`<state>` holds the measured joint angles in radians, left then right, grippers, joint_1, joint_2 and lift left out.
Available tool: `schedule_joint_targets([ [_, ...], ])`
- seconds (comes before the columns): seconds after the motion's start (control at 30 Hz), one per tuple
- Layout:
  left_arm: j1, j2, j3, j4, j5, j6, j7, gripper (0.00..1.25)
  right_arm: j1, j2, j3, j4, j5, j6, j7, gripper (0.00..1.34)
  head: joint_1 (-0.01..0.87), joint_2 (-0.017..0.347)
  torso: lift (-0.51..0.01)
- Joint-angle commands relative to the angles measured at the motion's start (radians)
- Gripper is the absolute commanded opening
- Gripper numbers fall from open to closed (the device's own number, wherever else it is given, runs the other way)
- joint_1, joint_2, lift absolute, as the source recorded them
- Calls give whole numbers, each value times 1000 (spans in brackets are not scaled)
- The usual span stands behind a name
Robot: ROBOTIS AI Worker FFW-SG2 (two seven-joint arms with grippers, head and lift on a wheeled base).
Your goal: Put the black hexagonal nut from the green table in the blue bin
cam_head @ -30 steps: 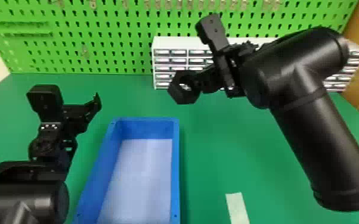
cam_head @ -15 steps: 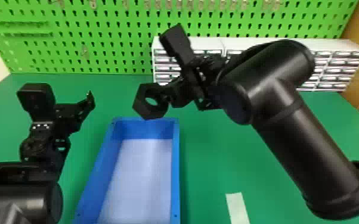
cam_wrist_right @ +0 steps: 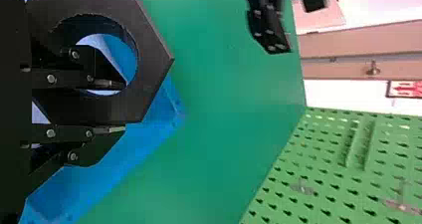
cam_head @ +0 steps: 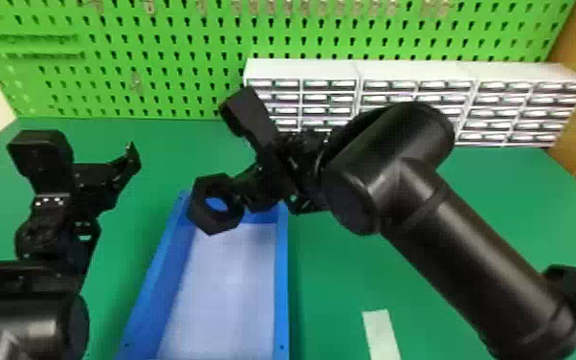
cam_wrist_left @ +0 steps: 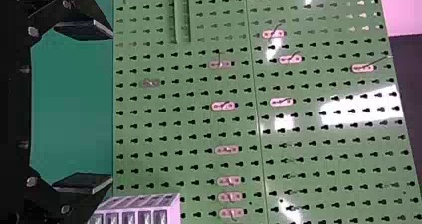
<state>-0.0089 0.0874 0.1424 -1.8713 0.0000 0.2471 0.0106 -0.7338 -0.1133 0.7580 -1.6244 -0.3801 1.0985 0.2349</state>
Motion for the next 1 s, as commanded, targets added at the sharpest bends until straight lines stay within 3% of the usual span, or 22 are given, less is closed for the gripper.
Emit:
schedule_joint_targets([
  [0.0, 1, 0, 3, -6, -2, 1, 0, 1000, 8, -3, 37, 32, -3, -31, -3, 279, 686, 51, -96],
  [0.5, 3, 0, 3, -12, 5, 4, -1, 1000, 8, -16, 173, 135, -46, -115, -51, 279, 686, 51, -96],
  [0.97, 0, 0, -4, -17, 3, 8, -1, 1000, 8, -20, 210, 166, -65, -123, -88, 279, 686, 51, -96],
])
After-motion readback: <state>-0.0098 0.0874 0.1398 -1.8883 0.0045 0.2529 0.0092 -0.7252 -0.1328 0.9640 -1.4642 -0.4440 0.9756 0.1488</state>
